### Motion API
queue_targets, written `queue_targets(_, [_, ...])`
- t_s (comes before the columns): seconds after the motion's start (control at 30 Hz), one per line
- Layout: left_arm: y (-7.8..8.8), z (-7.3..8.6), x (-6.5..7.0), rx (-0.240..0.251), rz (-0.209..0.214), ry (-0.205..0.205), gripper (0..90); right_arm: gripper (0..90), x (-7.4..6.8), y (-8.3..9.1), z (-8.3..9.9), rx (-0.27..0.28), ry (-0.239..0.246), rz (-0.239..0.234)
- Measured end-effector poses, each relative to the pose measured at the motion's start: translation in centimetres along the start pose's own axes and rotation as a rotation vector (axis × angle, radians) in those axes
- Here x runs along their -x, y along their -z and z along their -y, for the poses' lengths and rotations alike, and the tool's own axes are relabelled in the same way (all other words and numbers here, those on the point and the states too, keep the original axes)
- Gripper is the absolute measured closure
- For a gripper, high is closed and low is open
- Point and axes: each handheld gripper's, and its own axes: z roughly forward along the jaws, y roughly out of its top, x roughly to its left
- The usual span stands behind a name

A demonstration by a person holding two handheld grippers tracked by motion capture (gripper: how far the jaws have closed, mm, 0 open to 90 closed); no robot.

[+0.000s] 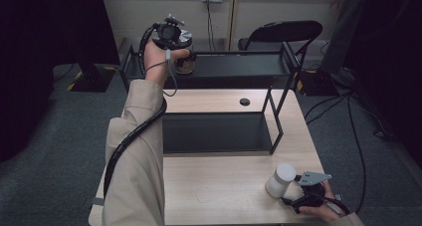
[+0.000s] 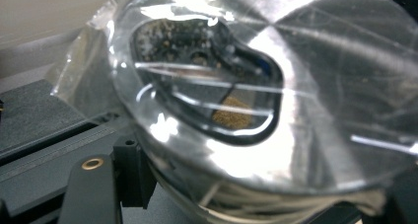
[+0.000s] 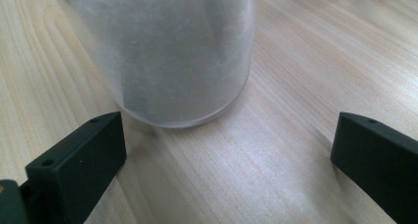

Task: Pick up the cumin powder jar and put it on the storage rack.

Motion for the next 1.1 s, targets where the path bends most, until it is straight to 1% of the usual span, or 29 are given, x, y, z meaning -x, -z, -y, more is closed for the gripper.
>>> queue_targets(0.2, [-0.2,0.1,-0.1,-0.014,-0.009,0.001,30.7,0.0,0.0,0.0,0.0,0.000,-0.001,-0.001])
queue_targets(0.27, [-0.2,0.2,-0.1,-0.010,-0.014,0.003,30.7,0.0,0.0,0.0,0.0,0.000,-0.001,0.000])
queue_targets(0.43, [-0.3,0.4,-0.3,-0.003,-0.008,0.012,30.7,0.0,0.0,0.0,0.0,0.000,-0.001,-0.001])
queue_targets(0.8, [-0.5,0.8,-0.2,0.017,-0.006,0.005,30.5,0.0,0.0,0.0,0.0,0.000,0.000,-0.002])
queue_targets(0.87, [-0.5,0.9,-0.1,0.023,-0.011,0.001,30.3,0.0,0.0,0.0,0.0,0.000,0.000,-0.002])
queue_targets(0.9, [-0.4,0.9,0.0,0.021,-0.010,0.002,28.7,0.0,0.0,0.0,0.0,0.000,0.000,-0.002])
queue_targets(0.97, [-0.3,0.9,0.2,0.022,-0.021,-0.002,23.9,0.0,0.0,0.0,0.0,0.000,0.000,-0.002])
queue_targets(1.03, [-0.1,1.0,0.1,0.028,-0.011,0.001,21.7,0.0,0.0,0.0,0.0,0.000,0.000,-0.002])
queue_targets(1.07, [0.1,1.1,0.4,0.026,-0.019,-0.001,19.7,0.0,0.0,0.0,0.0,0.000,0.000,-0.002])
queue_targets(1.1, [0.2,1.1,0.4,0.019,-0.017,-0.004,16.2,0.0,0.0,0.0,0.0,0.000,0.000,-0.002])
